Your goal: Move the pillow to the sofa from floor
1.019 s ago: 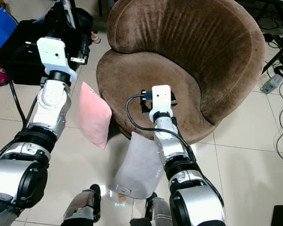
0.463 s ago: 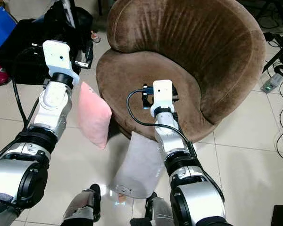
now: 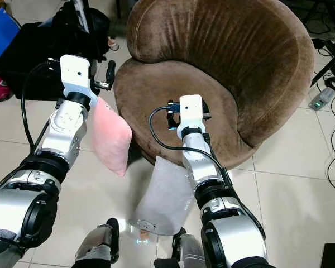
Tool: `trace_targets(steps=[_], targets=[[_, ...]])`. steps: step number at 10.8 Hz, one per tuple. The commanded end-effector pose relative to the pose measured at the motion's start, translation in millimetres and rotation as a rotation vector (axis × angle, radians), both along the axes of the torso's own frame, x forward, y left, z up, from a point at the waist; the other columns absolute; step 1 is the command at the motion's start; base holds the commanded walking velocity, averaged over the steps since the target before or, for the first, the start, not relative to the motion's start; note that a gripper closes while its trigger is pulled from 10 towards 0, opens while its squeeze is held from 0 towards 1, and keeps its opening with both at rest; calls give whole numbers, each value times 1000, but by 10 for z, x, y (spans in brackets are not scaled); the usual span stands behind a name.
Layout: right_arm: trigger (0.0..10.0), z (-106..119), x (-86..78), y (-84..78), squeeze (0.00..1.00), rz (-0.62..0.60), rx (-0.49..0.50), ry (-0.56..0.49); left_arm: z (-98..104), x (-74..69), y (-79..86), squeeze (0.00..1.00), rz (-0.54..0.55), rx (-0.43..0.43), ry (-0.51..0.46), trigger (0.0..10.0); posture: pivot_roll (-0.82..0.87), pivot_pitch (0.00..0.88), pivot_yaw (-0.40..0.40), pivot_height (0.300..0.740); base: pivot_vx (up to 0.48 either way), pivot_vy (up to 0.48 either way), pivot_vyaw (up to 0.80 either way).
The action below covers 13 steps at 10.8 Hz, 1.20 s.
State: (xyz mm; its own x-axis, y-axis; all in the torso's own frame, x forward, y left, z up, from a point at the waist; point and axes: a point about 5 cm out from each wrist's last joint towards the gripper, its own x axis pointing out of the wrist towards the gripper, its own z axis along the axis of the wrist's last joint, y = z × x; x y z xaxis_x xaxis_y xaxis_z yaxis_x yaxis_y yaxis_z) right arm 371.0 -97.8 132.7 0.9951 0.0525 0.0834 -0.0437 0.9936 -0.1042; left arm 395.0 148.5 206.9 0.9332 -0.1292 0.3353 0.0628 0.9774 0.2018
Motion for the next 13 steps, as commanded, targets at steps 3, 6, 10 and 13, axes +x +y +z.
trace_targets(steps=[3,6,10,13], targets=[[10000,-49,-15,-2,0,-5,-1,13,-21,7,-3,0,-11,38,20,10000,226,226,-52,740,0,0,0],[10000,-119,-53,-55,0,9,-34,27,-46,81,28,0,-186,-168,179,10000,197,256,-72,740,0,0,0],[10000,-147,-95,-306,0,-2,-100,24,-920,-126,458,0,53,-1357,452,10000,117,302,-122,740,0,0,0],[10000,-201,-235,-514,0,22,-173,40,-1717,-571,-3,0,123,-1589,757,10000,30,376,-190,740,0,0,0]])
